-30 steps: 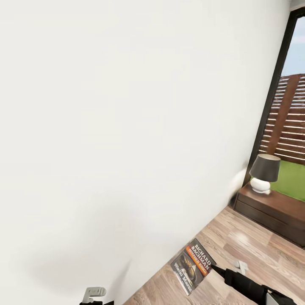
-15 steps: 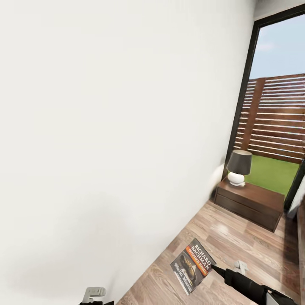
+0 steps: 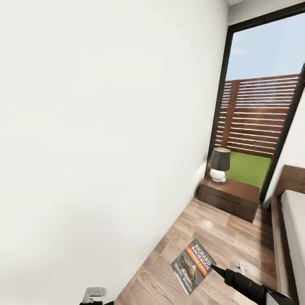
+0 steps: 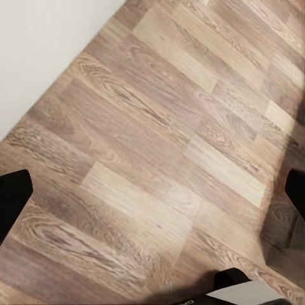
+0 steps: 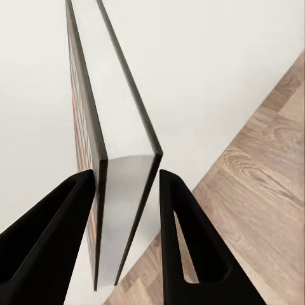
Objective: In the bedroom, move the book from the bed onto either nightstand, and place the two sandals side by side next to the bed.
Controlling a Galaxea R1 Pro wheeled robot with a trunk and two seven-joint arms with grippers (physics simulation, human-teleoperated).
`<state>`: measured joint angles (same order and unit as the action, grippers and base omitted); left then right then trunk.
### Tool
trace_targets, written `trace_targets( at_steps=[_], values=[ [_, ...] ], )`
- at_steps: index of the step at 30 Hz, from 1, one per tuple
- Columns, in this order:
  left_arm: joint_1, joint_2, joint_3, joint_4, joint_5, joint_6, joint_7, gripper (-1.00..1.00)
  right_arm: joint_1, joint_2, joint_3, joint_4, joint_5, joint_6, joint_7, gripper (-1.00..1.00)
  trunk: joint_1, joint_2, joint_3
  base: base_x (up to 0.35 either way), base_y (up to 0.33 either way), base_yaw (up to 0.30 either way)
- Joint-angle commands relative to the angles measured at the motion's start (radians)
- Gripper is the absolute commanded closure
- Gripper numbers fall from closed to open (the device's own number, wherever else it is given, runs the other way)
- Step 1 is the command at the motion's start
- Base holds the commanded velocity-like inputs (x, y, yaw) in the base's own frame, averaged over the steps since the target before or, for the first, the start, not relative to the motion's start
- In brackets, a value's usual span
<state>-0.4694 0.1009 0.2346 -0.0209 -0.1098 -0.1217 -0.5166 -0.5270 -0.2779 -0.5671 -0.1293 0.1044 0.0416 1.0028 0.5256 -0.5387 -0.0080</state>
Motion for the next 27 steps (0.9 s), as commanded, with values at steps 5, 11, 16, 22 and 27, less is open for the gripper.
trace_targets(
  at_steps=[5, 11, 16, 22, 27],
  values=[
    [0.0, 0.0, 0.007, 0.001, -0.01, -0.006, -0.002, -1.0, -0.001, 0.0, -0.014, -0.001, 0.009, 0.004, 0.002, 1.0, 0.001, -0.001, -0.001, 0.315, 0.0, -0.028],
    [-0.001, 0.0, 0.007, 0.001, -0.01, -0.006, -0.002, -1.0, -0.001, 0.0, -0.014, -0.001, 0.009, 0.004, 0.002, 1.0, 0.001, -0.001, -0.001, 0.277, 0.0, -0.003],
    [-0.001, 0.0, 0.007, 0.001, -0.01, -0.006, -0.002, -1.0, -0.001, 0.0, -0.014, -0.001, 0.009, 0.004, 0.002, 1.0, 0.001, -0.001, -0.001, 0.05, 0.0, 0.0],
    [-0.001, 0.001, 0.008, 0.001, -0.01, -0.006, -0.002, -1.0, -0.001, 0.0, -0.014, -0.001, 0.009, 0.004, 0.003, 1.0, 0.001, -0.001, -0.001, 0.005, 0.0, -0.052],
    [-0.001, 0.0, 0.008, 0.001, -0.01, -0.006, -0.002, -1.0, -0.001, 0.0, -0.014, -0.001, 0.009, 0.004, 0.003, 1.0, 0.001, -0.001, -0.001, 0.0, 0.0, -0.24]
  ],
)
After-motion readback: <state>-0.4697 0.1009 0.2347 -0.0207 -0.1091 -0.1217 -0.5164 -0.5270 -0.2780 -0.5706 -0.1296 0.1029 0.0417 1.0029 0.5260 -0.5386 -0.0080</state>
